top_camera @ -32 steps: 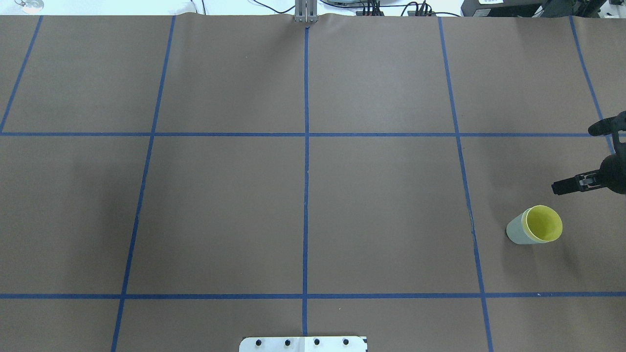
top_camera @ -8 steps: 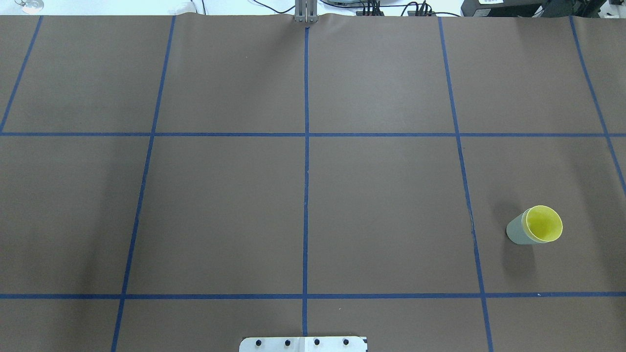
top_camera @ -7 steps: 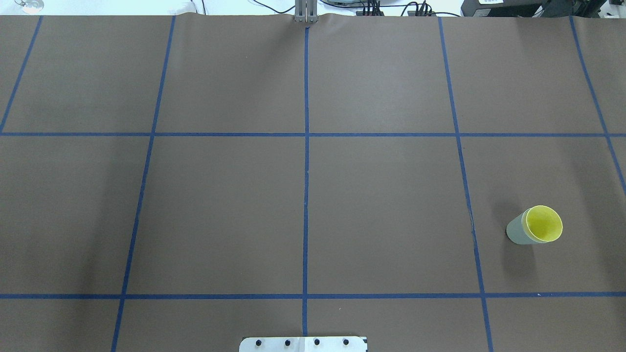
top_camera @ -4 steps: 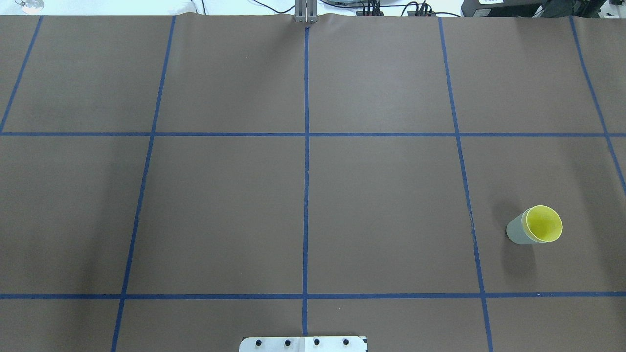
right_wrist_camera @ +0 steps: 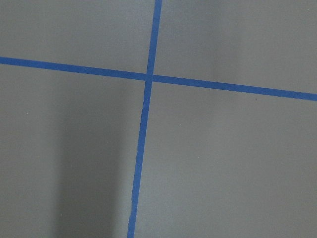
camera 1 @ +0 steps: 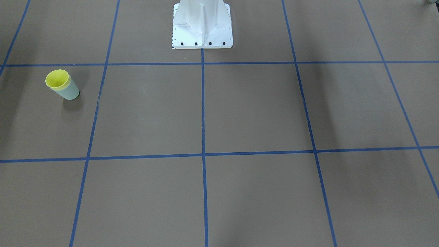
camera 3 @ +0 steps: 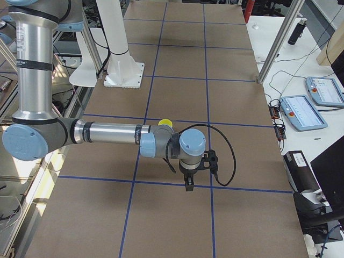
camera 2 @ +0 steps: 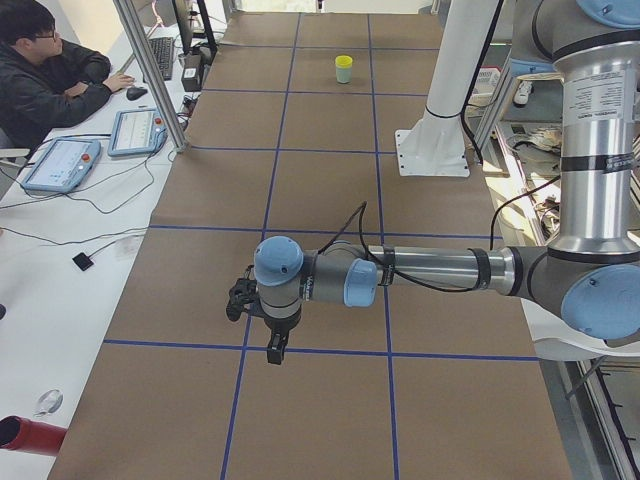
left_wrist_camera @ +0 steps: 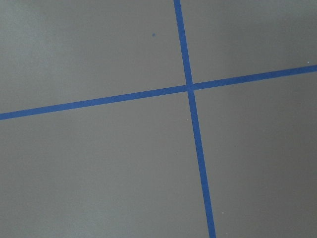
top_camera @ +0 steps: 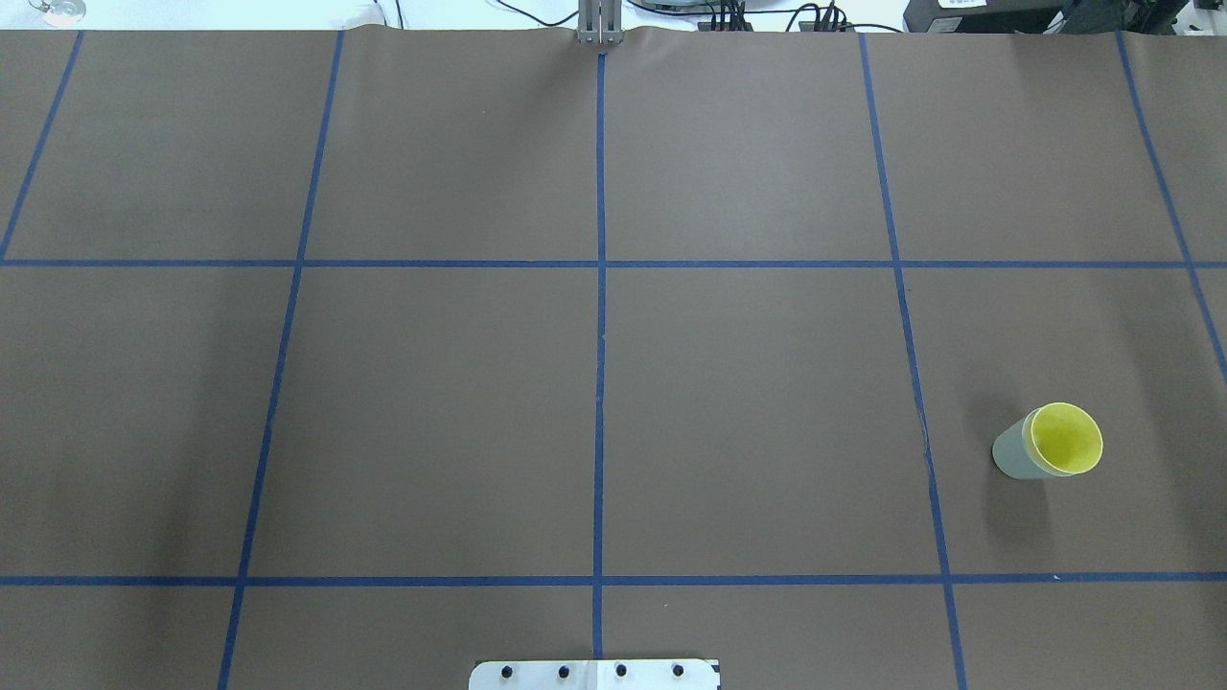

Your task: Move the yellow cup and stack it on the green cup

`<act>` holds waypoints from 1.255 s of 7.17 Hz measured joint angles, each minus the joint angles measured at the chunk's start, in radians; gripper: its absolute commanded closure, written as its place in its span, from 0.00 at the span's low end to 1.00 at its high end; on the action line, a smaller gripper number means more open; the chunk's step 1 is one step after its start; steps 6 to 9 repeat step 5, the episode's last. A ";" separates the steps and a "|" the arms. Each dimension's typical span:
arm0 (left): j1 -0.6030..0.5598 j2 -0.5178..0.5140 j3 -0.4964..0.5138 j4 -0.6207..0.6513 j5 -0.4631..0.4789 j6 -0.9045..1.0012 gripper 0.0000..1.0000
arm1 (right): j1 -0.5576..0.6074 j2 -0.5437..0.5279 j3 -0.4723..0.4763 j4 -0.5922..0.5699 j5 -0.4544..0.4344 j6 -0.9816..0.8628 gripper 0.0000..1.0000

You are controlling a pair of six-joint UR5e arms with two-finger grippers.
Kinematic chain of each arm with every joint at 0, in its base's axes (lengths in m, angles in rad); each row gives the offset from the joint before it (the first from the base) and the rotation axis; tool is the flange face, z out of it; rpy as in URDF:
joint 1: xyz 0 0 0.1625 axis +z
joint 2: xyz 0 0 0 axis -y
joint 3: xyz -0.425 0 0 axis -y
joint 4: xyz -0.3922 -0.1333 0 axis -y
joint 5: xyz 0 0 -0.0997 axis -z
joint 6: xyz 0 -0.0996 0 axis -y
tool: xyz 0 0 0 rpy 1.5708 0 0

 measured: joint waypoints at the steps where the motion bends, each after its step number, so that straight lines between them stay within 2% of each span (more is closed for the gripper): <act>1: 0.000 -0.002 0.000 0.000 0.000 0.000 0.00 | 0.000 0.000 0.000 0.000 0.000 0.000 0.00; 9: 0.000 -0.011 -0.001 0.000 -0.001 0.000 0.00 | 0.000 0.000 -0.001 0.000 0.001 0.000 0.00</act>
